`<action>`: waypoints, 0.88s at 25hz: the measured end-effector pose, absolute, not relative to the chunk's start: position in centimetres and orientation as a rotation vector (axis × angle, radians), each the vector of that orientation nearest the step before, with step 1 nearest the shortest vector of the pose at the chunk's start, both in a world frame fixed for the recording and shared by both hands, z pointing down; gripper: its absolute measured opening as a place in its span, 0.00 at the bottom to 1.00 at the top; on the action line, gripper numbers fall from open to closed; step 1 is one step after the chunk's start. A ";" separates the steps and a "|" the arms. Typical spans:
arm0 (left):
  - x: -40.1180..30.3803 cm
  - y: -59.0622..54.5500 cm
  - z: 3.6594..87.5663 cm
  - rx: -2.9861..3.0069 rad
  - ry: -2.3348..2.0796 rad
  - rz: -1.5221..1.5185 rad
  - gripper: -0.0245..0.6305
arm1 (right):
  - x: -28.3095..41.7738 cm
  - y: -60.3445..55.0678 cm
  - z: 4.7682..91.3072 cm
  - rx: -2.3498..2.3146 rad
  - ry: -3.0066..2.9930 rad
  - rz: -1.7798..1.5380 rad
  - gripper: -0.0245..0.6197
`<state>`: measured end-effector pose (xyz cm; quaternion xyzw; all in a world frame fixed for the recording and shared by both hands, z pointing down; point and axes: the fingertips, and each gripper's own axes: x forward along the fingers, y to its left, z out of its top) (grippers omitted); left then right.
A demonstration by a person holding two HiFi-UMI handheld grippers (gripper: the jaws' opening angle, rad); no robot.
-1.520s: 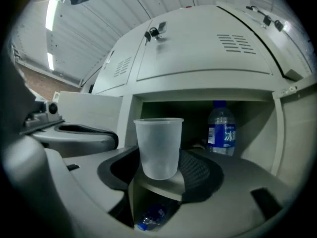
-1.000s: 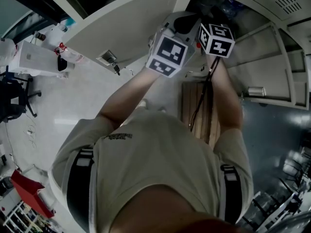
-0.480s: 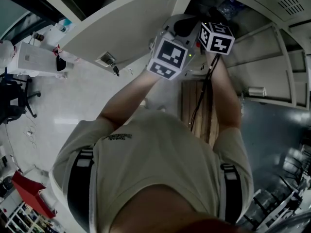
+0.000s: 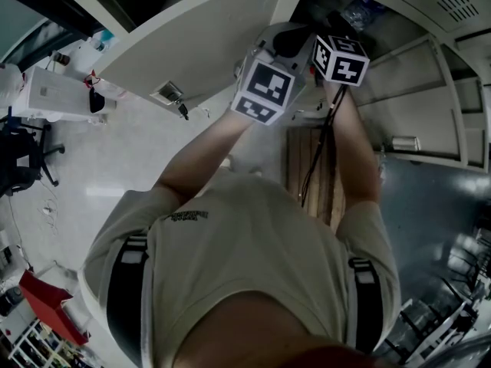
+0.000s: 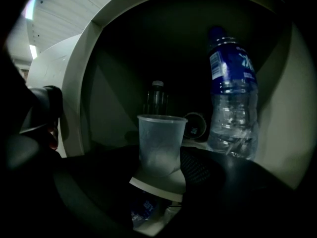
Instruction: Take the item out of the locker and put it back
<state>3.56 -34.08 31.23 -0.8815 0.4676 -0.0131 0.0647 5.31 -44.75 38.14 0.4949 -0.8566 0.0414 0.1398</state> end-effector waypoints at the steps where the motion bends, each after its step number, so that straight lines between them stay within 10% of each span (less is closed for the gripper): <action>1: 3.5 -34.1 31.3 -2.661 1.413 -0.039 0.05 | 5.4 -44.8 38.1 1.433 -2.480 0.116 0.45; 22: 3.0 -33.3 29.2 -2.643 1.413 -0.010 0.05 | 7.0 -40.5 29.9 1.501 -2.643 0.031 0.46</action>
